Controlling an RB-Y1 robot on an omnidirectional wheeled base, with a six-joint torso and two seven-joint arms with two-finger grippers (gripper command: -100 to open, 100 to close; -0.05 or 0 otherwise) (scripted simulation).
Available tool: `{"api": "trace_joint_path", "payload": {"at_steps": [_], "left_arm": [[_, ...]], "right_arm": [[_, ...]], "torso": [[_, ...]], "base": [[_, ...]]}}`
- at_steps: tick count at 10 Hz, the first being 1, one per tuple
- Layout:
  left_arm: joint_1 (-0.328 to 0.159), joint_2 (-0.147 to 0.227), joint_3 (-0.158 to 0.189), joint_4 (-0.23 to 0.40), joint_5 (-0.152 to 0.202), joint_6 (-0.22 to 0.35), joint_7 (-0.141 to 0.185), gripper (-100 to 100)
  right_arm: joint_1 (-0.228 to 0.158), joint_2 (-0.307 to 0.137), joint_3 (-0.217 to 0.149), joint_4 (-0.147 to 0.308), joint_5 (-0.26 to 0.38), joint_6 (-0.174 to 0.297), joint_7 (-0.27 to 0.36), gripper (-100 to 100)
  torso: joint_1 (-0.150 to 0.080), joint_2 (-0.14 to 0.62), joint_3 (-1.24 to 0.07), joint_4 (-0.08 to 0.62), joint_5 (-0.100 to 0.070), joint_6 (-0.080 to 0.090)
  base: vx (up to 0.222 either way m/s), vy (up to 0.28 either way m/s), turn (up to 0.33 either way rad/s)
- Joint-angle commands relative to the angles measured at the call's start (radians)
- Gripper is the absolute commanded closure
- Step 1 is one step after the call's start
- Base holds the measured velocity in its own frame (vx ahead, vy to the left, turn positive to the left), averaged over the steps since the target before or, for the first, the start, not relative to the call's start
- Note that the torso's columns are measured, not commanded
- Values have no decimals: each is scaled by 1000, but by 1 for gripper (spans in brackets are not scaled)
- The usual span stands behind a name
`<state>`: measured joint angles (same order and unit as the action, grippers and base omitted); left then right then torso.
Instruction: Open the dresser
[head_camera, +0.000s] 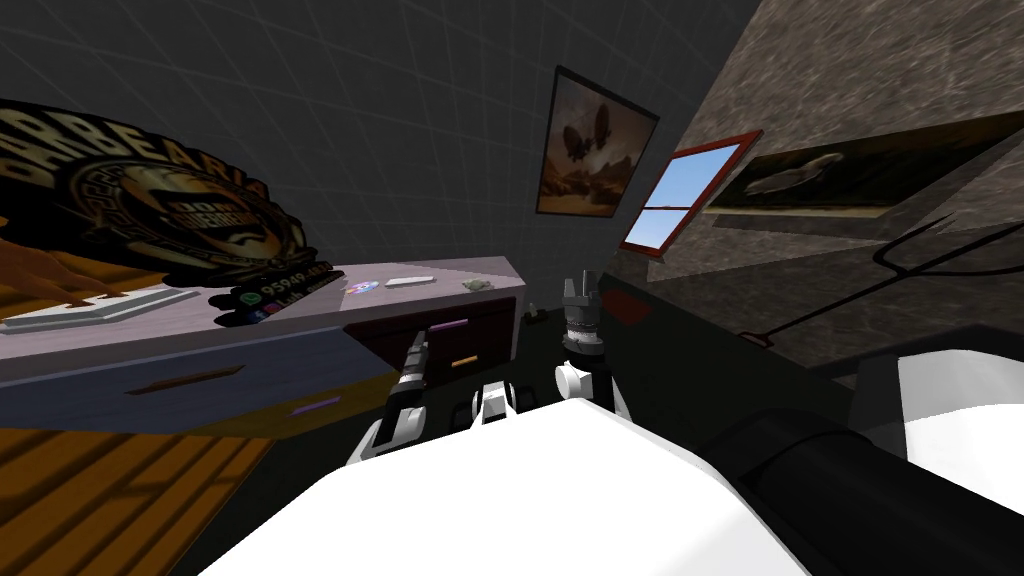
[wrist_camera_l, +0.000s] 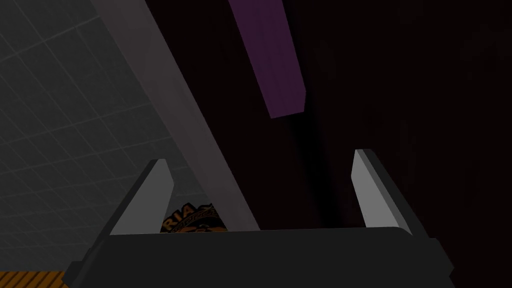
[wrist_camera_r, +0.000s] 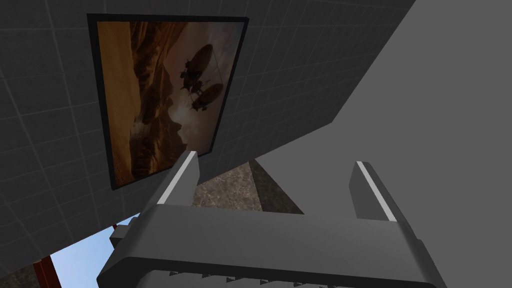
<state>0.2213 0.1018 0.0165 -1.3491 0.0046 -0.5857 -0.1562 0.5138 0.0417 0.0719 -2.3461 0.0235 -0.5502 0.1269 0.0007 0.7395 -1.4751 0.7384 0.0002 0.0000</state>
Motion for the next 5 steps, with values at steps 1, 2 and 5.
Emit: {"api": "trace_joint_path", "payload": {"at_steps": [1,2,5], "left_arm": [[-15,-27,3,59,-3,2,2,-100],[-21,-53,3,83,-5,3,2,-100],[-30,-52,6,59,-3,36,3,-100]], "right_arm": [[0,0,0,0,0,0,0,0],[0,0,0,0,0,0,0,0],[0,0,0,0,0,0,0,0]], "torso": [[0,-1,0,0,0,0],[-1,-2,-1,0,0,0],[-1,1,0,0,0,0]], "base": [[80,10,-14],[84,12,-14],[54,8,-3]]}}
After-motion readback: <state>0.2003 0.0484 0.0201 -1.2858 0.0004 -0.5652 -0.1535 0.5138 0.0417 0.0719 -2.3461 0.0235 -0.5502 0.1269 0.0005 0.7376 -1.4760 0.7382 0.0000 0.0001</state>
